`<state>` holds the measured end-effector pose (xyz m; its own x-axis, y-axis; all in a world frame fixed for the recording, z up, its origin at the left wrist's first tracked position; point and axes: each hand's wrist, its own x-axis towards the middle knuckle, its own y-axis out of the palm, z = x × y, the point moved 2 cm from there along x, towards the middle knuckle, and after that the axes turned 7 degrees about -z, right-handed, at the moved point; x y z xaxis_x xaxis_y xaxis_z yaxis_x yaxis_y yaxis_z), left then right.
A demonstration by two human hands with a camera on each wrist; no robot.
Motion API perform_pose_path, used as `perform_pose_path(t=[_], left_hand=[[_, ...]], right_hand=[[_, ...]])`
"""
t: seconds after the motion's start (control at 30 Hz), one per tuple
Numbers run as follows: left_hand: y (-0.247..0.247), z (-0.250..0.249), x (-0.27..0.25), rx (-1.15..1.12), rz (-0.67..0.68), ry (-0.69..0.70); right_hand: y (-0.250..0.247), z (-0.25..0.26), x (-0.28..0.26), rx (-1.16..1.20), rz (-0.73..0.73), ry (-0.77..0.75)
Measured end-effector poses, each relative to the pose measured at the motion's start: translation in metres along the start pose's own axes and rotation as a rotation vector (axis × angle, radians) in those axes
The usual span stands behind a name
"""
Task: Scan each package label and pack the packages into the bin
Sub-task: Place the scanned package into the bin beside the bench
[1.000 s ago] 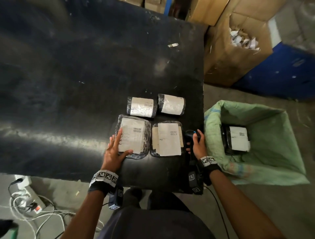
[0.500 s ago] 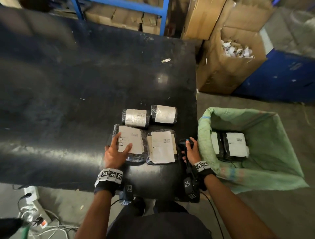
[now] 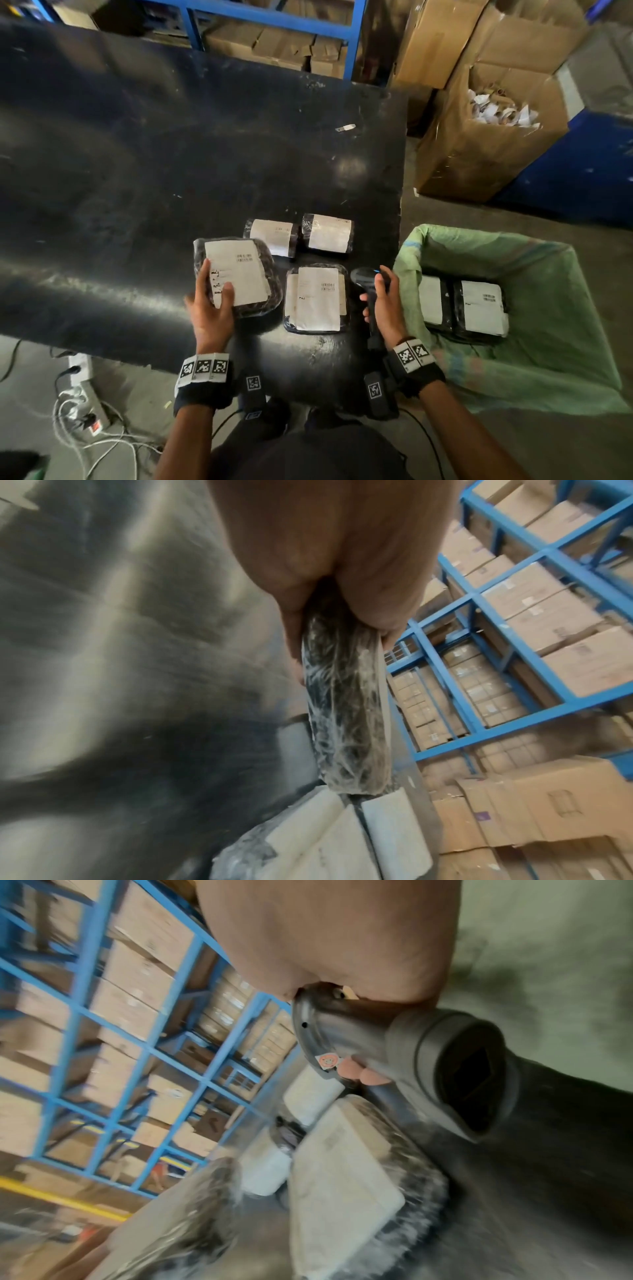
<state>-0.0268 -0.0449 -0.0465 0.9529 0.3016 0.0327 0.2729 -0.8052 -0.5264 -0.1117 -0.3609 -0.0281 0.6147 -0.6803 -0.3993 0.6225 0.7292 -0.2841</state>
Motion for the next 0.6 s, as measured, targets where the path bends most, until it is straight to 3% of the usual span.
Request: perform_pose_path(t=[0.3,0.6], left_hand=[[0.029,-0.080,-0.016,-0.164,-0.048,0.156],[0.059,-0.115,-0.028,-0.285,-0.005,0.152]], right_hand=[[-0.003,0.117,-0.054,0.169,0.232,-0.216],[0.000,0.169,-0.074,0.183,0.363,-0.215]])
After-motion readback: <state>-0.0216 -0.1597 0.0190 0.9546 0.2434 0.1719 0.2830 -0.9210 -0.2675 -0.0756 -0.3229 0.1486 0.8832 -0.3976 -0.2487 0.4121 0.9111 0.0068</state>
